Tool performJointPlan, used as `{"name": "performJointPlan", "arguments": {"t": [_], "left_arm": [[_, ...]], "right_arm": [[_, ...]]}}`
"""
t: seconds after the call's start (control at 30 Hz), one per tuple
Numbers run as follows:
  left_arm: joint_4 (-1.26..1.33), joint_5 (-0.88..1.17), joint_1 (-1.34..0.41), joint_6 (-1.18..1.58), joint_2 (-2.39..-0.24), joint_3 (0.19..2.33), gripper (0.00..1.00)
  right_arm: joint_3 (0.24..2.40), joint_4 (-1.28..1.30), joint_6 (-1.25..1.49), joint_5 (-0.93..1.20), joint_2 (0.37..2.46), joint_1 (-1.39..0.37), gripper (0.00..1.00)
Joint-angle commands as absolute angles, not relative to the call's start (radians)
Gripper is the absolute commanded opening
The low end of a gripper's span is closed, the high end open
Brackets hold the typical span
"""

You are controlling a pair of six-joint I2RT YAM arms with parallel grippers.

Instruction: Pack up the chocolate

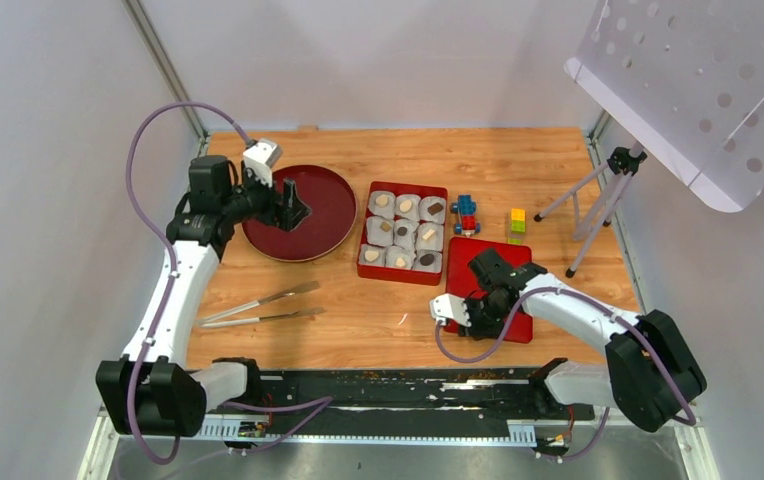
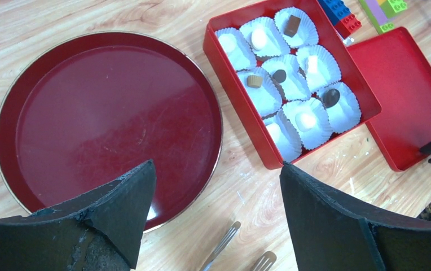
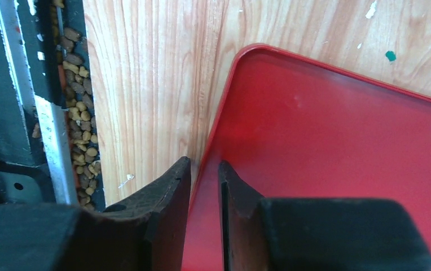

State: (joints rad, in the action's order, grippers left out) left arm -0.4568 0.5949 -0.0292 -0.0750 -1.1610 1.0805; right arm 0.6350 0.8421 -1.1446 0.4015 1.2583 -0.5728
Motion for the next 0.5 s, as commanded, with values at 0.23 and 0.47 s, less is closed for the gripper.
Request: {"name": "performJointPlan", "arguments": {"t": [0.23, 0.47], "left_arm": [[-0.521, 0.533, -0.13, -0.244, -1.161, 1.156, 0.89], [-0.584, 0.521, -0.243, -0.389, -1.214, 1.227, 0.95]], "right_arm": [[0.651, 0.895, -1.171, 0.396, 1.237, -0.574, 0.0], [0.949, 1.373, -1.196, 0.456, 1.201, -0.574, 0.0]]}}
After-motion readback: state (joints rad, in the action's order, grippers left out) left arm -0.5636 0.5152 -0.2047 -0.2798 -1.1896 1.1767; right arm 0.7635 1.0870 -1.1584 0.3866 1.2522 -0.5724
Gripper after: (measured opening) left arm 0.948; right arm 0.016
